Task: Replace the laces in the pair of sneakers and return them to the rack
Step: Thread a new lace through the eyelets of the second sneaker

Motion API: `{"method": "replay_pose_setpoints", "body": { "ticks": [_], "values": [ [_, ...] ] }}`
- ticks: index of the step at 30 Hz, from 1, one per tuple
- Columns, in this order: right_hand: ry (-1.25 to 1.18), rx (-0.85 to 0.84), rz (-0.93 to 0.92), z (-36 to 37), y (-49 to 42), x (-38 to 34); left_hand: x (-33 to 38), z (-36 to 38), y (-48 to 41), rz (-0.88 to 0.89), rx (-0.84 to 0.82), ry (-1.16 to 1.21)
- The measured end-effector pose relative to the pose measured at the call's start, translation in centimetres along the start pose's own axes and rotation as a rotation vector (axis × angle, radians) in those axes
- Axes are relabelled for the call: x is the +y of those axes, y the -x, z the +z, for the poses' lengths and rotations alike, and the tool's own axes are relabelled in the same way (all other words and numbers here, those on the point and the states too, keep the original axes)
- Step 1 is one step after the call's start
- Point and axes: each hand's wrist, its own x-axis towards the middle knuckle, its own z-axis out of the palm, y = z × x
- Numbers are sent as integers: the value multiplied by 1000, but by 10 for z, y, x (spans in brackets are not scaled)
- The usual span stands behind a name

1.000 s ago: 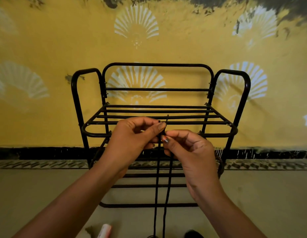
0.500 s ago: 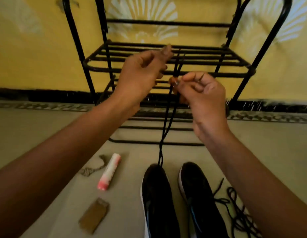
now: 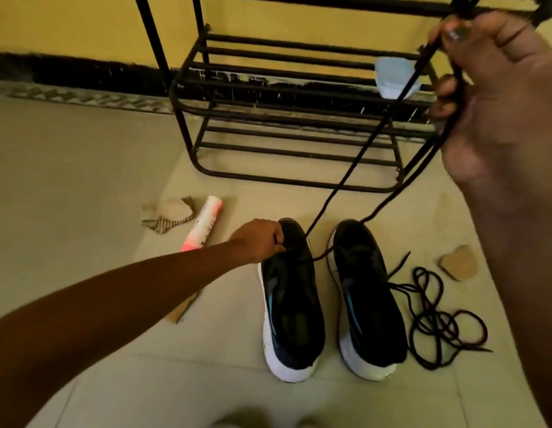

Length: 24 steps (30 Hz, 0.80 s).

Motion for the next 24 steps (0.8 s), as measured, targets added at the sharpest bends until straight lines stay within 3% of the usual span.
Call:
{"method": "replay_pose_setpoints", "body": {
  "ticks": [7, 12, 17, 24],
  "values": [
    [18, -10, 74, -8, 3, 17, 3, 0, -5, 63, 11, 63],
    [17, 23, 142, -4, 9, 26, 17, 5, 3, 153, 25, -81],
    [49, 48, 217, -2, 19, 35, 26, 11, 1, 80, 26, -107],
    [44, 51, 359, 3, 35, 53, 27, 9, 5, -33, -21, 132]
  ]
}}
